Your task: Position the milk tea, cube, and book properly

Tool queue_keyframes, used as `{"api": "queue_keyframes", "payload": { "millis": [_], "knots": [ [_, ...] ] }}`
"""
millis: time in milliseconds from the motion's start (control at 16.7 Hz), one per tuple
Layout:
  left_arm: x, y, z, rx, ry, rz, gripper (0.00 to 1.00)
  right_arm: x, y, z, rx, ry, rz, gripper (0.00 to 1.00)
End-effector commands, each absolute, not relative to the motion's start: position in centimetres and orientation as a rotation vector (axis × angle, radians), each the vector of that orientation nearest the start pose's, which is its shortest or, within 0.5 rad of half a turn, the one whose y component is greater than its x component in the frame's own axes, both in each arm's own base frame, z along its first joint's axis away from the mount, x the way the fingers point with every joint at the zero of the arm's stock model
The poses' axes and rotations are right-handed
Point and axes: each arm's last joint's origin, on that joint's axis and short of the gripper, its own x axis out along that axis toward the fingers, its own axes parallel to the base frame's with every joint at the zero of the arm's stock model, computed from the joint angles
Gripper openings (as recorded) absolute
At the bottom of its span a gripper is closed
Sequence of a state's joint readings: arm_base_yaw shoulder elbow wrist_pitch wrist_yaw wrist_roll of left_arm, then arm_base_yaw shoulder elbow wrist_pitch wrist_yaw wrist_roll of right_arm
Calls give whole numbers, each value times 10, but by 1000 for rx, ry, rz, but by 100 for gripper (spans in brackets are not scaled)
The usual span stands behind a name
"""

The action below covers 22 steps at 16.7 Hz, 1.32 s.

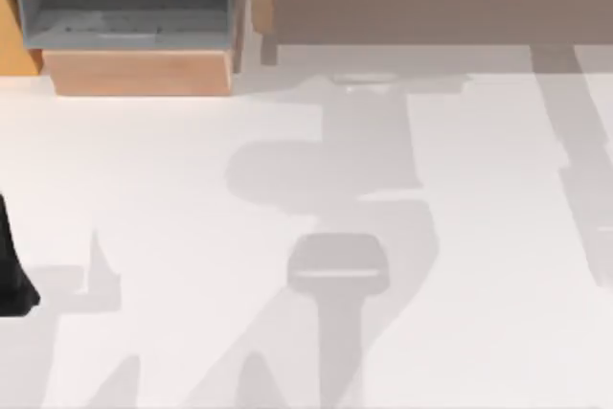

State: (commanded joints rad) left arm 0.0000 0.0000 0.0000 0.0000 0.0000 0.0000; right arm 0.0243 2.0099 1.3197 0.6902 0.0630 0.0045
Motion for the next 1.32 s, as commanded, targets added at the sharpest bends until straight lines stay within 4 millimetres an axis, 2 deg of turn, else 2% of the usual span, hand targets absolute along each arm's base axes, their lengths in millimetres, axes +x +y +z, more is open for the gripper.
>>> {"api": "queue_keyframes", "payload": {
  "millis": [300, 1080, 1320],
  "knots": [
    [106, -1, 160, 0, 0, 0, 100, 469, 14, 228, -10, 1, -16, 100],
    [106, -1, 160, 0, 0, 0, 100, 469, 14, 228, -10, 1, -16, 2],
    [106, -1, 160, 0, 0, 0, 100, 469, 14, 228, -10, 1, -16, 0]
  ]
}}
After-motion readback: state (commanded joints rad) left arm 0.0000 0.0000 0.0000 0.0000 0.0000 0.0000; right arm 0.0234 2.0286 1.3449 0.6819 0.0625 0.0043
